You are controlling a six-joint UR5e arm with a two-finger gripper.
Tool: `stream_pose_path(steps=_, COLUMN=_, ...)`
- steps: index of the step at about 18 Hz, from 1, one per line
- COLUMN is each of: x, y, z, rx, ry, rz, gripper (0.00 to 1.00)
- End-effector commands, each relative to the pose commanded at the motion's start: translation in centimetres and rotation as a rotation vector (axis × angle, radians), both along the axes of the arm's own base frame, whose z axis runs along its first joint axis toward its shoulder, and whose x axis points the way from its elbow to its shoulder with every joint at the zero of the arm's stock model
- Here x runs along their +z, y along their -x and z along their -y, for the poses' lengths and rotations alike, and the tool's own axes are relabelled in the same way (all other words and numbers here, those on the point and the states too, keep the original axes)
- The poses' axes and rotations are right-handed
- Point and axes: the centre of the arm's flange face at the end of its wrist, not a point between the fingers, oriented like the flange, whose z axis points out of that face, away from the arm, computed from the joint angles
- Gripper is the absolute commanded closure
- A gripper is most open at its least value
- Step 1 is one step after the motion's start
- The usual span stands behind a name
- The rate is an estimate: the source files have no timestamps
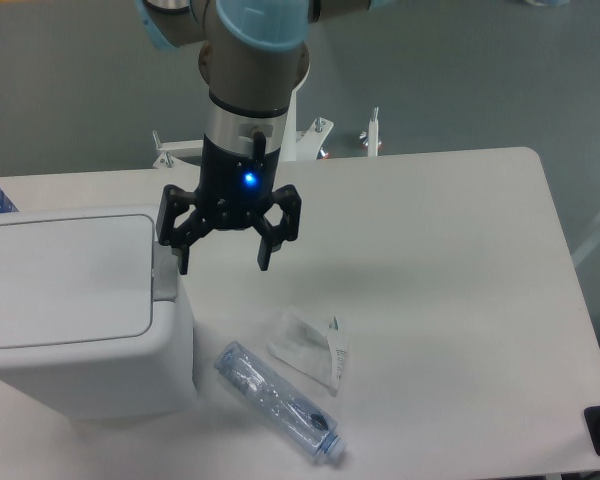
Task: Open the trash can
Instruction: 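Push the gripper against the lid edge to flip the lid open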
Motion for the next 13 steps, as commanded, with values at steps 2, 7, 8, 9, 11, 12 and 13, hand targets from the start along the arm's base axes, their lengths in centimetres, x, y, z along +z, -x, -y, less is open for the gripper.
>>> stream_pose_path(steps=2, x=-0.24, y=-0.07, z=-0.05, rx=0.000, ry=-0.007, rz=-0.005, gripper=0.00)
stream_pose_path(steps=7, x=-0.58, y=-0.45, z=-0.39, rx=-0.008, ry=-0.005, rz=-0.008, gripper=0.00)
stream_pose_path(steps=8, x=-0.67, y=-0.41, z=-0.43, rx=-0.008, ry=-0.004, rz=-0.007, gripper=0.00)
stream_pose_path(steps=9, x=-0.76, y=-0.38, z=-0.47, rx=-0.008, ry=-0.003, rz=-0.006, gripper=0.00)
stream_pose_path(steps=11, x=-0.74, y=-0.37, z=-0.47, rx=-0.008, ry=-0.004, rz=-0.007, gripper=0.00)
stream_pose_path(steps=12, x=-0.85, y=-0.34, z=-0.50, rx=-0.008, ry=-0.001, rz=-0.006, gripper=0.00)
stream_pose_path(steps=13, x=-0.83, y=-0.33, z=-0.50, rx=-0.008, ry=-0.002, rz=-0.007, gripper=0.00)
